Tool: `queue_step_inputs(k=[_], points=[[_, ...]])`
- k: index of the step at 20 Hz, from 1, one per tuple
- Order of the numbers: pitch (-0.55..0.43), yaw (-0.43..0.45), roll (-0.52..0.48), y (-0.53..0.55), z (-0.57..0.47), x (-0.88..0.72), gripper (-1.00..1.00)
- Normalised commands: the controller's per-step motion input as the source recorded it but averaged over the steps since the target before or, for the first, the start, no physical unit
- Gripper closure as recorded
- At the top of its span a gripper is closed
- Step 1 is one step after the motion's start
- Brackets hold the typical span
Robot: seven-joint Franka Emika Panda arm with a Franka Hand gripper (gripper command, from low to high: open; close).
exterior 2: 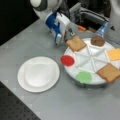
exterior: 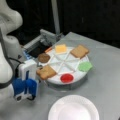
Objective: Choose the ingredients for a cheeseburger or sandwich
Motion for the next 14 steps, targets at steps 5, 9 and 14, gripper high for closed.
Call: queue_step_inputs(k=[5, 9, 14], points=[[-0.032, -0.154, -0.041, 0.19, 0.01, 0.11, 1.0], [-0.023, -0.162, -0.05, 0.18, 0.03, 0.1, 1.0], [-0.019, -0.162, -0.059, 0.17, 0.05, 0.09, 1.0]])
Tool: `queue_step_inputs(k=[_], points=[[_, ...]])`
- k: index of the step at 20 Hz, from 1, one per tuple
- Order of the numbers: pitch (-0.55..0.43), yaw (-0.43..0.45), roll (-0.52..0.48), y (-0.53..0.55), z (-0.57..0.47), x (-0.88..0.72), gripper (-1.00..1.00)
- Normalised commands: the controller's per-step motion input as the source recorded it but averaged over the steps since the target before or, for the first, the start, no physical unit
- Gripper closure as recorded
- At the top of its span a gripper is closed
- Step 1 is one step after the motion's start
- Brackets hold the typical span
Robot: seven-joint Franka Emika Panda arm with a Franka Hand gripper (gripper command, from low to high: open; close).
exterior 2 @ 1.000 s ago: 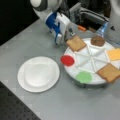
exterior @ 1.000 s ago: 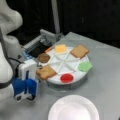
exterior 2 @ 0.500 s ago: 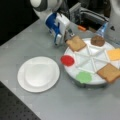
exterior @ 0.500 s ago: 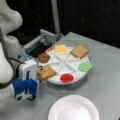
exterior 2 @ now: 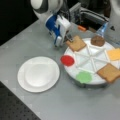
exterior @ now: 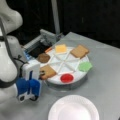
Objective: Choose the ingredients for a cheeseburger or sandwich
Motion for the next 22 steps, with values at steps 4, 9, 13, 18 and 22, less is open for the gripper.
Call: queue_step_inputs(k=[4, 9, 13, 18, 22], points=[[-0.002, -0.139, -0.072, 0.12, 0.04, 0.07, 1.0], [0.026, -0.118, -0.066, 0.06, 0.06, 0.05, 1.0], [0.065, -0.09, -0.065, -0.01, 0.17, 0.05, 1.0], [0.118, -0.026, -0.074, -0.08, 0.28, 0.07, 1.0], [0.139, 0.062, -0.08, -0.1, 0.29, 0.11, 1.0]])
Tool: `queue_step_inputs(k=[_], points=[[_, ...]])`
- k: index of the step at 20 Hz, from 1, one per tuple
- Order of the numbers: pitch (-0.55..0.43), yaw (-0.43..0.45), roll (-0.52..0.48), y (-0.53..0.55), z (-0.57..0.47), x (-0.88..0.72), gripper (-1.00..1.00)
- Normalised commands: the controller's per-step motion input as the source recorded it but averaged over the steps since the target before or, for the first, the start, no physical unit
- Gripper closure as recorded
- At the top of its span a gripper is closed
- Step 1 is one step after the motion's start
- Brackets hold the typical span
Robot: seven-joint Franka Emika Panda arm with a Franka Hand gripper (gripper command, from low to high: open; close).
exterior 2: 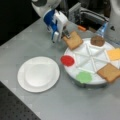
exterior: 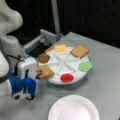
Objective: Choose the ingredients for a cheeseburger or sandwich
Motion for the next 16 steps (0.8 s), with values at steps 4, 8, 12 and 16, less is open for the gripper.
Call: queue_step_inputs(k=[4, 8, 12, 16], points=[[0.137, 0.106, -0.113, -0.16, 0.31, 0.2, 1.0], [0.156, 0.134, -0.256, -0.22, 0.35, 0.3, 1.0], [0.169, 0.16, -0.37, -0.24, 0.37, 0.38, 1.0], [0.219, 0.165, -0.418, -0.27, 0.37, 0.42, 1.0]])
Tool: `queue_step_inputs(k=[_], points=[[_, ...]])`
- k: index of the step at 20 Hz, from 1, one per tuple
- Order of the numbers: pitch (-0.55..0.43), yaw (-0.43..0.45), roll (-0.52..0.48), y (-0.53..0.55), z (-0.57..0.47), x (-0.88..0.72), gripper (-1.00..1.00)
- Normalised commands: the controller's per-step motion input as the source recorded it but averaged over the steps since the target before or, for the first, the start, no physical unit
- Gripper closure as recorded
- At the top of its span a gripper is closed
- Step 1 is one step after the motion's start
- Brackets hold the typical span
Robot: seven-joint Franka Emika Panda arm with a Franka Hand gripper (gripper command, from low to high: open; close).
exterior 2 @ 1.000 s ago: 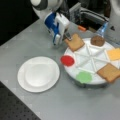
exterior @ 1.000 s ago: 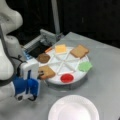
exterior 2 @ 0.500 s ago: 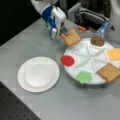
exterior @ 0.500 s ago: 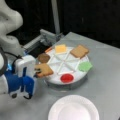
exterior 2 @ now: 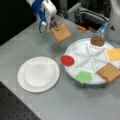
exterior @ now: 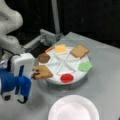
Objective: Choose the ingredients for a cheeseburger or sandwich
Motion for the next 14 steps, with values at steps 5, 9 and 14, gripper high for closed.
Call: queue_step_inputs(k=[5, 9, 14], points=[[0.225, 0.211, -0.483, -0.23, 0.19, 0.41, 1.0], [0.175, 0.346, -0.515, -0.13, 0.02, 0.34, 1.0], [0.089, 0.363, -0.312, -0.02, -0.14, 0.43, 1.0]])
